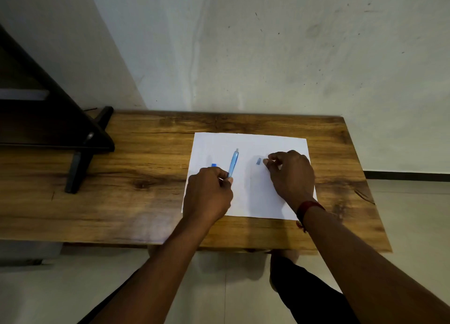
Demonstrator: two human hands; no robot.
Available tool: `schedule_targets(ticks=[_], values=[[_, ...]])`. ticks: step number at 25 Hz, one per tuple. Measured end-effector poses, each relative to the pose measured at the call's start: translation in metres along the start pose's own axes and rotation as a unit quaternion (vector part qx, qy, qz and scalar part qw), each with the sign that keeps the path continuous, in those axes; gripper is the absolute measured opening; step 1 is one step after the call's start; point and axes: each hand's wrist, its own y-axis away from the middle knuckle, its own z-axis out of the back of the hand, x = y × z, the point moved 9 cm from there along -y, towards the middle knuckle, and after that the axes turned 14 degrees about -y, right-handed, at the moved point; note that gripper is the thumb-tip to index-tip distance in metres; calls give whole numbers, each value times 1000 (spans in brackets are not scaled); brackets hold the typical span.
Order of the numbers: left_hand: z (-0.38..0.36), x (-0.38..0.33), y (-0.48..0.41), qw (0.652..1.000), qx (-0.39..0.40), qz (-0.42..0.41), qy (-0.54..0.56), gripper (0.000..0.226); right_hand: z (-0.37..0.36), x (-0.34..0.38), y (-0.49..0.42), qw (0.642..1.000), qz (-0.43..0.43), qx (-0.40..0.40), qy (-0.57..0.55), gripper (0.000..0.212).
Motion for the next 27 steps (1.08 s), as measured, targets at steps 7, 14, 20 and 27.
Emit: schedule_targets(ticks=[7,14,20,27], values=[[-6,-2,0,1000,11,4,2,22,-27,6,-9,1000,5,-1,28,29],[1,-4,4,1000,2,6,15,19,-14,15,-10,986,-56,-2,-160,9],[6,-19,15,1000,5,-12,24,21,3,21,15,857,-214,37,-467,10],[5,-33,27,998,-12,-47,33,24,24,25,36,825,-206,-22,-526,11]])
